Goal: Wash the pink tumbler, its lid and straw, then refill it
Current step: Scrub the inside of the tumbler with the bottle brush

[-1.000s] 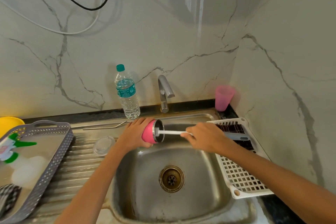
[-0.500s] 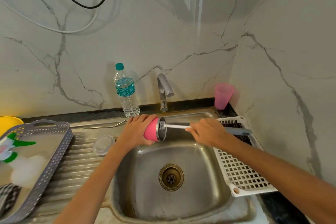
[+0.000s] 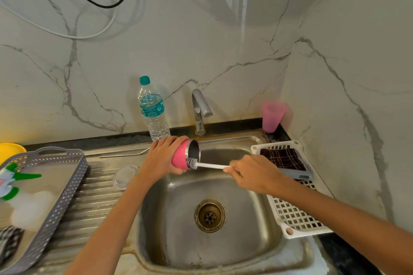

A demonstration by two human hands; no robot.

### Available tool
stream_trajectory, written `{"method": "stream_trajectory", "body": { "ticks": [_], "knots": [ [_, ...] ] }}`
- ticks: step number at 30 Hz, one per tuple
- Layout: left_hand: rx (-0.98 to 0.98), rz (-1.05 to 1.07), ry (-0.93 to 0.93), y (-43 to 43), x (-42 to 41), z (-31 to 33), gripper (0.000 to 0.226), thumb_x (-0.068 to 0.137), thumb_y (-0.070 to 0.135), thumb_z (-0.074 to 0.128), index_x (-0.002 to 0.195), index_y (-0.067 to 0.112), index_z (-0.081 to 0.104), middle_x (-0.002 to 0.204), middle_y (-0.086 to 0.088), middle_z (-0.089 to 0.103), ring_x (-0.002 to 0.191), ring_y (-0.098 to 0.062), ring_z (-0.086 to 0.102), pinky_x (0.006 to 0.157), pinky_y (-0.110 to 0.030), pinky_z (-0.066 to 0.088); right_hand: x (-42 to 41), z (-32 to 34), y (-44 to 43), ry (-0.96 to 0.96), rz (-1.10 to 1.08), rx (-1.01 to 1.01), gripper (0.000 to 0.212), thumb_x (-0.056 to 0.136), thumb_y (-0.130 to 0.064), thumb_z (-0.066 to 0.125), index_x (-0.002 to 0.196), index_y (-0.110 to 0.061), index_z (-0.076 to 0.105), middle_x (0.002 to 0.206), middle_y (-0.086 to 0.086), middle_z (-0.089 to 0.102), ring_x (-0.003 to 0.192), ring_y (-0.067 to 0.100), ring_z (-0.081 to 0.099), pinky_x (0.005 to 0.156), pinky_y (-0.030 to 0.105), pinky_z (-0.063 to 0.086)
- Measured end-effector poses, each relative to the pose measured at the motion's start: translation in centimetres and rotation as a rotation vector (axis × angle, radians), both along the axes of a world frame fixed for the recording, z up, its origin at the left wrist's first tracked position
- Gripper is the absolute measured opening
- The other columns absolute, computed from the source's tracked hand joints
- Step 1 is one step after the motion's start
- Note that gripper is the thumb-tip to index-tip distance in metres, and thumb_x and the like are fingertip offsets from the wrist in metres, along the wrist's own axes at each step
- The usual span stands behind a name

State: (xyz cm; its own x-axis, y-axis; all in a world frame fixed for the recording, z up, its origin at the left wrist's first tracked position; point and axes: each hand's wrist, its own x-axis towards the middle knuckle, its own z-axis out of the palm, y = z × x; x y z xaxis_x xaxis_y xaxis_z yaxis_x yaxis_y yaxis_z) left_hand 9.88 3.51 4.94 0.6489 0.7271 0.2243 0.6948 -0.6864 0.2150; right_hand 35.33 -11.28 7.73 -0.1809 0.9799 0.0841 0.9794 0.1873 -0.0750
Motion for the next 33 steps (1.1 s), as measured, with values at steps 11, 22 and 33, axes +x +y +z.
{"method": "stream_trajectory", "body": {
  "ticks": [11, 22, 33],
  "knots": [
    [0.016, 0.013, -0.057, -0.2, 0.8, 0.6, 0.099, 0.058, 0.046, 0.087, 0.142, 0.025, 0.039, 0.136, -0.002, 0.052, 0.124, -0.026, 0.050, 0.106, -0.046, 0.039, -0.3, -0.5, 0.1, -0.038, -0.043, 0.066, 0.043, 0.101, -0.048, 0.026, 0.093, -0.022, 0.059, 0.063, -0.009, 0.048, 0.049, 0.007, 0.042, 0.044, 0.021, 0.025],
    [-0.062, 0.013, -0.136, -0.7, 0.2, -0.2, 0.098, 0.060, 0.043, 0.088, 0.143, 0.026, 0.037, 0.138, 0.000, 0.049, 0.126, -0.023, 0.046, 0.108, -0.043, 0.037, -1.1, 1.1, 0.4, -0.096, 0.013, 0.068, 0.040, 0.102, -0.045, 0.025, 0.090, -0.022, 0.056, 0.065, -0.006, 0.052, 0.053, 0.012, 0.047, 0.056, 0.026, 0.036],
    [-0.136, -0.046, -0.145, -1.5, 0.0, -0.5, 0.097, 0.060, 0.043, 0.087, 0.141, 0.032, 0.036, 0.138, 0.004, 0.047, 0.123, -0.015, 0.045, 0.106, -0.039, 0.040, -3.1, 0.7, 1.7, -0.199, 0.069, 0.042, 0.040, 0.102, -0.041, 0.028, 0.095, -0.018, 0.059, 0.075, 0.003, 0.062, 0.059, 0.019, 0.052, 0.052, 0.030, 0.035]
  ]
}}
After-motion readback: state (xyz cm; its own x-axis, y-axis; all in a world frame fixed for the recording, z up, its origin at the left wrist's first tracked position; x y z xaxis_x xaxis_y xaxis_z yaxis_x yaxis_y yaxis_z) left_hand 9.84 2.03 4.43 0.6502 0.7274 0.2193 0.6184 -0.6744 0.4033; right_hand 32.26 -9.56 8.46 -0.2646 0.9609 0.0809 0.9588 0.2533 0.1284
